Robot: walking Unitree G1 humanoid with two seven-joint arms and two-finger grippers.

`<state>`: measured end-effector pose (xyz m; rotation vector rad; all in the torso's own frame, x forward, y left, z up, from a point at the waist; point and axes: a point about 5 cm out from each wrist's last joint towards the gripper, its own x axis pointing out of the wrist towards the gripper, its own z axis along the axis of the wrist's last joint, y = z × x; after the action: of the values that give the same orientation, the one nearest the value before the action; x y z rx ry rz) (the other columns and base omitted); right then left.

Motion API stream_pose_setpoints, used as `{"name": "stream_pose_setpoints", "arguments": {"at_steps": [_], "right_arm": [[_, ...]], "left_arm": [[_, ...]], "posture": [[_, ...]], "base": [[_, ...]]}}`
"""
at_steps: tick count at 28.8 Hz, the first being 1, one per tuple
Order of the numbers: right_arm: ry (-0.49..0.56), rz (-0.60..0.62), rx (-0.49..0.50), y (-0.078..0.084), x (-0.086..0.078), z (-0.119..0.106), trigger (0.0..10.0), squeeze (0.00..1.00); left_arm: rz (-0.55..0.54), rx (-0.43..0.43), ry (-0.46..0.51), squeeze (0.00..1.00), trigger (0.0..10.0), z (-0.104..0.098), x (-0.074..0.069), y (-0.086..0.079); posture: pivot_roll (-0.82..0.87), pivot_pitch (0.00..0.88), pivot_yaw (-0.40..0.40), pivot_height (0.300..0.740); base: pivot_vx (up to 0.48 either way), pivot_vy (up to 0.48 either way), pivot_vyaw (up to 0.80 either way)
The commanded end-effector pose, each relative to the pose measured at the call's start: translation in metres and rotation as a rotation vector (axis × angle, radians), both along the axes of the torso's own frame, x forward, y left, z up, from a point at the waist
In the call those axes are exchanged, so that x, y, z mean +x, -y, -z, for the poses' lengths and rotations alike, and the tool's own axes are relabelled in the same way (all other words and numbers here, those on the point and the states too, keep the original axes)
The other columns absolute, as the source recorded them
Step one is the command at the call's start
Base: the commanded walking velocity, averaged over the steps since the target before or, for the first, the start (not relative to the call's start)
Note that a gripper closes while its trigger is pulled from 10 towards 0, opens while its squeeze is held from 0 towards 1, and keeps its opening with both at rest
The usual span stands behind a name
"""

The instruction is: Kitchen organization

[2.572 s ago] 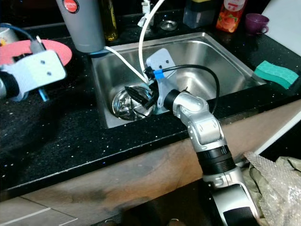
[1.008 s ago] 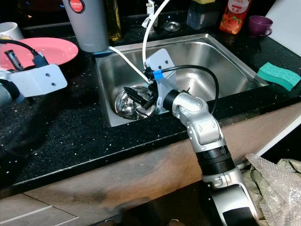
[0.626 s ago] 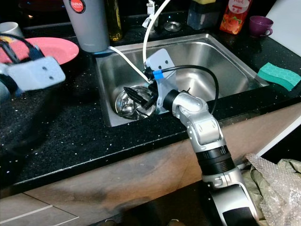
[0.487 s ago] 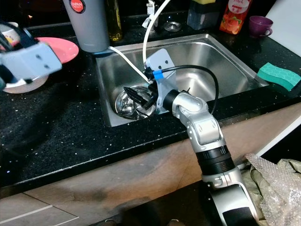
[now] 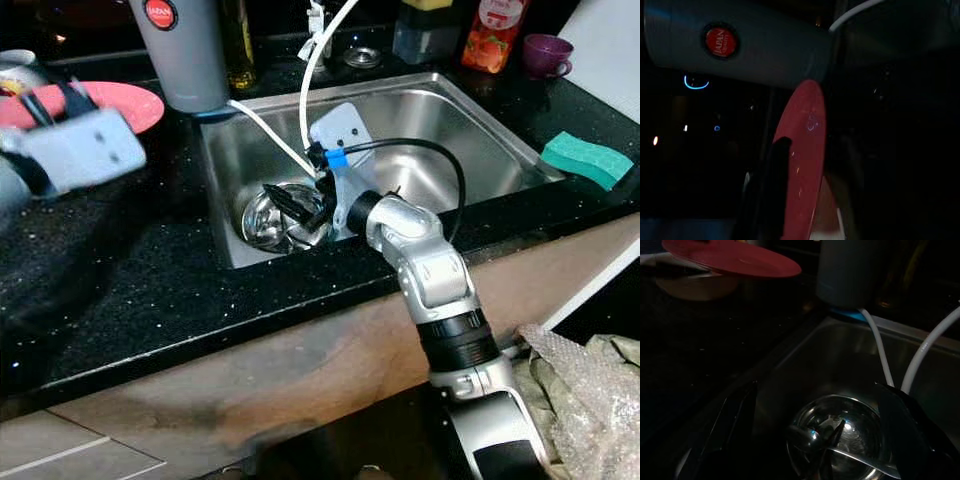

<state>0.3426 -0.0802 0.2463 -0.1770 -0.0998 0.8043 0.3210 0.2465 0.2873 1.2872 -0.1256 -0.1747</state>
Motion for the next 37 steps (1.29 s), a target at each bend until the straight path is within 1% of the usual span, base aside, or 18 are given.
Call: {"name": "stream_pose_setpoints", "arguments": {"at_steps": [1, 2, 4, 5, 6, 7, 8, 9, 11, 12, 14, 15, 19, 22, 28, 35, 36, 37], "right_arm": [[0.004, 0.000, 0.003, 0.001, 0.000, 0.000, 10.0, 0.00], [0.004, 0.000, 0.003, 0.001, 0.000, 0.000, 10.0, 0.00], [0.005, -0.001, 0.003, 0.000, 0.000, -0.001, 10.0, 0.00], [0.005, -0.001, 0.004, 0.000, 0.000, -0.001, 10.0, 0.00], [0.005, -0.001, 0.004, 0.000, 0.000, -0.001, 10.0, 0.00], [0.006, -0.001, 0.003, 0.000, 0.000, -0.001, 10.0, 0.00], [0.006, -0.001, 0.003, 0.000, 0.000, -0.001, 10.0, 0.00], [0.006, -0.001, 0.003, 0.000, 0.000, -0.001, 10.0, 0.00], [0.006, -0.002, 0.002, 0.000, 0.000, -0.001, 10.0, 0.00], [0.006, -0.002, 0.002, 0.000, 0.000, 0.000, 10.0, 0.00], [0.006, -0.003, 0.002, 0.000, 0.000, 0.000, 10.0, 0.00], [0.006, -0.003, 0.002, 0.000, 0.000, 0.000, 10.0, 0.00], [0.006, -0.003, 0.002, -0.001, 0.000, 0.000, 10.0, 0.00], [0.007, -0.005, 0.001, -0.001, 0.000, 0.000, 10.0, 0.00], [0.008, -0.003, 0.000, 0.000, 0.000, 0.000, 10.0, 0.00], [0.006, 0.000, -0.001, 0.001, 0.000, 0.000, 10.0, 0.00], [0.006, 0.000, -0.001, 0.001, 0.000, 0.000, 10.0, 0.00], [0.006, 0.000, -0.001, 0.001, 0.000, 0.000, 10.0, 0.00]], "left_arm": [[-0.022, 0.016, -0.031, 1.00, 10.0, 0.008, 0.001, -0.004], [-0.022, 0.016, -0.031, 1.00, 10.0, 0.008, 0.001, -0.004], [-0.034, 0.045, -0.022, 1.00, 10.0, 0.009, 0.002, -0.006], [-0.044, 0.066, 0.007, 1.00, 10.0, 0.008, 0.003, -0.008], [-0.044, 0.066, 0.007, 1.00, 10.0, 0.008, 0.003, -0.008], [-0.056, 0.101, 0.063, 0.00, 10.0, 0.003, 0.004, -0.009], [-0.061, 0.108, 0.103, 0.00, 10.0, -0.001, 0.005, -0.009], [-0.061, 0.108, 0.103, 0.00, 10.0, -0.001, 0.005, -0.009], [-0.063, 0.118, 0.150, 0.00, 10.0, -0.007, 0.005, -0.007], [-0.067, 0.113, 0.148, 0.00, 10.0, -0.008, 0.006, -0.006], [-0.079, 0.134, 0.134, 0.00, 10.0, -0.005, 0.007, -0.007], [-0.087, 0.143, 0.080, 0.00, 10.0, 0.005, 0.009, -0.009], [-0.094, 0.144, 0.071, 0.00, 10.0, 0.011, 0.012, -0.010], [-0.121, 0.167, 0.094, 0.00, 10.0, 0.018, 0.017, -0.015], [-0.175, 0.191, 0.138, 0.00, 10.0, 0.021, 0.025, -0.022], [-0.158, 0.180, 0.156, 0.00, 10.0, 0.023, 0.032, -0.022], [-0.156, 0.176, 0.155, 0.00, 8.2, 0.024, 0.033, -0.022], [-0.155, 0.174, 0.154, 0.00, 8.2, 0.024, 0.033, -0.022]], "posture": [[0.05, 0.091, -0.018, 0.740], [0.05, 0.091, -0.018, 0.740], [0.05, 0.089, -0.019, 0.740], [0.05, 0.089, -0.019, 0.740], [0.05, 0.089, -0.019, 0.740], [0.04, 0.087, -0.020, 0.740], [0.04, 0.087, -0.020, 0.740], [0.04, 0.087, -0.020, 0.740], [0.04, 0.085, -0.018, 0.740], [0.04, 0.085, -0.018, 0.740], [0.04, 0.081, -0.018, 0.740], [0.04, 0.079, -0.019, 0.740], [0.04, 0.076, -0.020, 0.740], [0.04, 0.075, -0.020, 0.740], [0.04, 0.079, -0.021, 0.740], [0.04, 0.086, -0.023, 0.740], [0.04, 0.086, -0.023, 0.740], [0.04, 0.086, -0.023, 0.740]], "base": [[0.000, 0.000, 0.00], [0.000, 0.000, 0.00], [0.000, 0.000, 0.00], [0.000, 0.000, 0.00], [0.000, 0.000, 0.00], [0.000, 0.000, 0.00], [0.000, 0.000, 0.00], [0.000, 0.000, 0.00], [0.000, 0.000, 0.00], [0.000, 0.000, 0.00], [0.000, 0.000, 0.00], [0.000, 0.000, 0.00], [0.000, 0.000, 0.00], [0.000, 0.000, 0.00], [0.000, 0.000, 0.00], [0.000, 0.000, 0.00], [0.000, 0.000, 0.00], [0.000, 0.000, 0.00]]}}
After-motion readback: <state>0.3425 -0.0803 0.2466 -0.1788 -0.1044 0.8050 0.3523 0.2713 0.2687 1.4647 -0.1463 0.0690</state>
